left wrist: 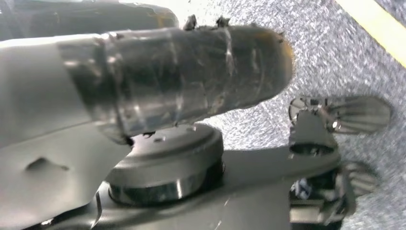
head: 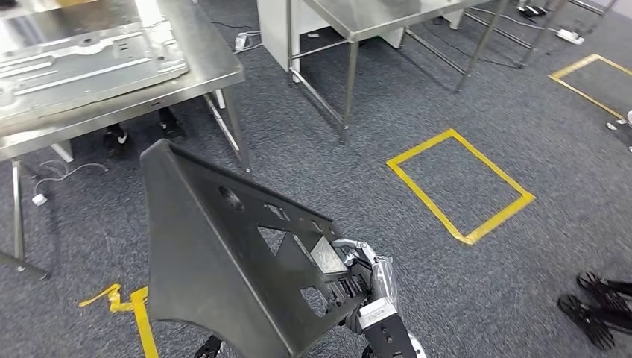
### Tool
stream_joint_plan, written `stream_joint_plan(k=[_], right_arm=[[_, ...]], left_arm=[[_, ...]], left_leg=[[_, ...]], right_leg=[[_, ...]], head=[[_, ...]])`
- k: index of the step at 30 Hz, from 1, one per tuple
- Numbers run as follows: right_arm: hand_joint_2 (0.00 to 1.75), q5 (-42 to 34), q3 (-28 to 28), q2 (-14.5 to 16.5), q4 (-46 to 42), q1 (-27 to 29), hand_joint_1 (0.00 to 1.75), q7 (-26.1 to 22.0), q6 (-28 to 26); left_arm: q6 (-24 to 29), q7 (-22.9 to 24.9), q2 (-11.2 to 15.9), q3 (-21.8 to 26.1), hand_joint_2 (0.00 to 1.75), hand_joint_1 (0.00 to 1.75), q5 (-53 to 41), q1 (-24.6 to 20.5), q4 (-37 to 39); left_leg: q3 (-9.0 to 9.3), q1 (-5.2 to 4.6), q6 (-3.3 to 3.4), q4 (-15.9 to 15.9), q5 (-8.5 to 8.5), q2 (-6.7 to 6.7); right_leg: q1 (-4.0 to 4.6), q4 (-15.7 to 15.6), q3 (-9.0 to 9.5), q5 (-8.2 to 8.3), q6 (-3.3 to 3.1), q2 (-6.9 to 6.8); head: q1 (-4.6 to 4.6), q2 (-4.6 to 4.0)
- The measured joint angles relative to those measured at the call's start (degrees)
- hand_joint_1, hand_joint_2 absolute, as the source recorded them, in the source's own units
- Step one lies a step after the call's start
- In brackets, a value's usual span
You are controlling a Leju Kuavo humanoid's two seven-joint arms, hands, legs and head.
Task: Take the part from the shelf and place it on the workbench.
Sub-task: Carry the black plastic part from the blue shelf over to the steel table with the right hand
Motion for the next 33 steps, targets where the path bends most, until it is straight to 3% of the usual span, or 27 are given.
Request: stream_joint_plan(k=[2, 3, 4, 5, 7, 9, 11, 13, 15, 17, 18, 19, 20, 22, 23, 24, 26, 27, 29, 31, 32, 33], right_arm=[[1.75, -0.02, 0.10, -0.10, 0.11, 0.30, 1.75, 0.04, 0.00], [1.75, -0.02, 0.15, -0.14, 0.16, 0.41, 1.75, 0.05, 0.00], [1.75, -0.03, 0.19, -0.18, 0.21, 0.48, 1.75, 0.05, 0.00], [1.75, -0.03, 0.22, -0.21, 0.24, 0.50, 1.75, 0.06, 0.00], [1.75, -0.02, 0.25, -0.25, 0.26, 0.48, 1.75, 0.05, 0.00], [1.75, -0.02, 0.27, -0.29, 0.27, 0.48, 1.75, 0.04, 0.00], [1.75, -0.02, 0.28, -0.34, 0.28, 0.46, 1.75, 0.05, 0.00], [1.75, 0.00, 0.28, -0.34, 0.29, 0.38, 1.75, 0.09, 0.00], [1.75, 0.02, 0.28, -0.34, 0.31, 0.39, 1.75, 0.23, 0.01], [1.75, 0.03, 0.29, -0.39, 0.34, 0.44, 1.75, 0.48, 0.05], [1.75, 0.03, 0.30, -0.42, 0.36, 0.46, 1.75, 0.66, 0.15], [1.75, 0.04, 0.31, -0.43, 0.37, 0.45, 1.75, 0.83, 0.32], [1.75, 0.04, 0.32, -0.42, 0.37, 0.43, 1.75, 1.01, 0.50], [1.75, 0.10, 0.33, -0.42, 0.37, 0.36, 1.75, 1.24, 0.75], [1.75, 0.20, 0.33, -0.43, 0.37, 0.32, 1.75, 1.35, 0.79], [1.75, 0.35, 0.34, -0.44, 0.37, 0.28, 1.75, 1.46, 0.80], [1.75, 0.64, 0.39, -0.46, 0.37, 0.20, 1.75, 1.78, 0.82], [1.75, 0.69, 0.42, -0.46, 0.36, 0.15, 1.75, 1.97, 0.79], [1.75, 0.24, 0.42, -0.48, 0.33, 0.10, 1.75, 2.24, 0.46], [1.75, -1.18, 0.39, -0.51, 0.39, 0.32, 1.75, 2.11, -0.21], [1.75, -1.92, 0.37, -0.56, 0.45, 0.51, 1.75, 2.00, -0.61], [1.75, -2.37, 0.35, -0.63, 0.51, 0.68, 1.75, 1.93, -0.97]], left_arm=[[0.11, 0.01, -0.21, -0.04, 0.00, 0.00, 0.00, 0.09, -0.03], [0.14, 0.00, -0.29, -0.06, 0.00, 0.00, 0.00, 0.22, -0.03], [0.15, -0.05, -0.34, -0.07, 0.00, 0.00, 0.00, 0.33, -0.03], [0.16, -0.10, -0.39, -0.08, 0.00, 0.00, 0.00, 0.39, -0.03], [0.15, -0.18, -0.56, -0.19, 0.00, 0.00, 0.00, 0.36, -0.03], [0.18, -0.18, -0.72, -0.29, 0.00, 0.00, 0.00, 0.36, -0.04], [0.22, -0.19, -0.64, -0.31, 0.00, 0.00, 0.00, 0.59, -0.05], [0.08, -0.24, -0.45, -0.35, 0.00, 0.00, 0.00, 0.82, -0.05], [-0.30, -0.34, -0.36, -0.39, 0.00, 0.00, 0.00, 0.78, -0.07], [-0.68, -0.48, -0.28, -0.43, 0.00, 0.00, 0.00, 0.74, -0.07], [-0.81, -0.58, -0.23, -0.45, 0.00, 0.00, 0.01, 0.80, -0.07], [-0.92, -0.68, -0.19, -0.48, 0.00, 0.00, 0.02, 0.86, -0.07], [-1.01, -0.78, -0.15, -0.51, 0.00, 0.00, 0.03, 0.88, -0.07], [-1.11, -0.96, -0.10, -0.55, 0.00, 0.00, 0.12, 0.68, -0.08], [-1.14, -1.03, -0.10, -0.57, 0.00, 0.00, 0.16, 0.49, -0.09], [-1.15, -1.08, -0.13, -0.60, 0.00, 0.00, 0.20, 0.35, -0.10], [-1.15, -1.15, -0.17, -0.63, 0.00, 0.00, 0.25, 0.33, -0.12], [-1.15, -1.22, -0.23, -0.66, 0.00, 0.00, 0.28, 0.43, -0.13], [-1.13, -1.39, -0.46, -0.68, 0.00, 0.00, 0.36, 0.48, -0.14], [-1.08, -1.51, -0.75, -0.71, 0.00, 0.00, 0.39, 0.40, -0.14], [-1.04, -1.55, -0.89, -0.72, 0.00, 0.00, 0.39, 0.40, -0.14], [-1.01, -1.59, -1.00, -0.73, 0.00, 0.00, 0.39, 0.45, -0.14]], left_leg=[[-0.30, -0.01, 0.14, 0.04, 0.22, -1.59], [-0.38, -0.02, 0.09, 0.08, 0.31, -2.44], [-0.40, -0.03, 0.01, 0.11, 0.38, -3.28], [-0.40, -0.03, -0.10, 0.15, 0.45, -4.14], [-0.56, -0.03, -0.44, 0.25, 0.63, -5.69], [-0.97, 0.11, -1.08, 0.25, 0.90, -6.98], [-1.29, 0.31, -1.84, 0.10, 1.18, -8.01], [-2.17, 0.12, -2.35, 1.78, -0.07, -6.14], [-5.05, -0.03, -2.68, 8.14, -3.84, -2.50], [-8.22, 0.13, -3.01, 15.48, -7.04, -0.87], [-8.63, 0.20, -3.15, 16.87, -7.23, -0.56], [-7.80, 0.27, -3.25, 15.84, -6.31, -0.27], [-5.90, 0.30, -3.27, 12.74, -4.64, 0.25], [-1.16, 0.10, -2.94, 4.50, -1.66, 2.75], [0.24, -0.06, -2.62, 1.83, -1.00, 3.67], [0.80, -0.24, -2.28, 0.51, -0.88, 4.15], [0.47, -0.37, -1.55, 0.33, -0.77, 2.95], [0.36, -0.28, -1.21, 0.28, -0.61, 2.35], [0.20, 0.02, -0.53, 0.15, -0.22, 1.33], [-0.11, 0.10, -0.17, 0.17, 0.00, 0.43], [-0.23, 0.06, -0.08, 0.19, 0.05, -0.02], [-0.30, 0.02, -0.04, 0.22, 0.09, -0.47]], right_leg=[[-0.05, 7.08, -3.45, -2.59, 0.12, 0.97], [-0.04, 7.88, -3.95, -2.25, 0.01, 1.15], [-0.04, 6.22, -3.27, -0.78, -0.21, 1.38], [-0.04, 2.56, -1.60, 1.44, -0.56, 1.92], [-0.08, -5.82, 2.20, 5.09, -1.39, 4.39], [0.00, -9.62, 3.82, 6.10, -1.80, 5.74], [-0.04, -10.13, 3.95, 6.34, -2.09, 4.51], [-0.29, -10.95, 4.22, 6.86, -2.65, 3.02], [-0.30, -11.38, 4.29, 7.14, -2.99, 1.49], [-0.22, -11.31, 4.12, 7.14, -3.07, -0.08], [-0.22, -11.24, 4.08, 7.10, -3.05, -0.84], [-0.22, -11.16, 4.06, 7.03, -2.99, -1.56], [-0.23, -11.04, 4.08, 6.94, -2.89, -2.24], [-0.03, -10.58, 4.13, 6.58, -2.42, -3.49], [0.13, -10.35, 4.12, 6.42, -2.11, -4.05], [0.28, -10.16, 4.10, 6.28, -1.79, -4.63], [0.33, -10.04, 4.12, 6.12, -1.25, -5.85], [0.24, -9.69, 4.07, 5.72, -0.91, -5.53], [-0.01, -6.03, 2.60, 3.26, -0.22, -2.62], [-0.18, 2.08, -1.15, -0.74, 0.18, 0.51], [-0.20, 5.84, -3.04, -2.08, 0.23, 1.02], [-0.20, 7.87, -4.17, -2.37, 0.17, 1.21]], head=[[0.02, 0.00], [0.02, 0.00], [0.01, 0.00], [0.02, 0.00], [-0.01, 0.00], [-0.02, 0.00], [-0.02, 0.00], [-0.22, 0.00], [-0.49, 0.00], [-0.57, 0.00], [-0.58, 0.00], [-0.59, 0.00], [-0.59, 0.00], [-0.62, 0.00], [-0.53, 0.00], [-0.44, 0.00], [-0.24, 0.00], [-0.21, 0.00], [-0.09, 0.00], [0.04, 0.00], [0.08, 0.00], [0.08, 0.00]])
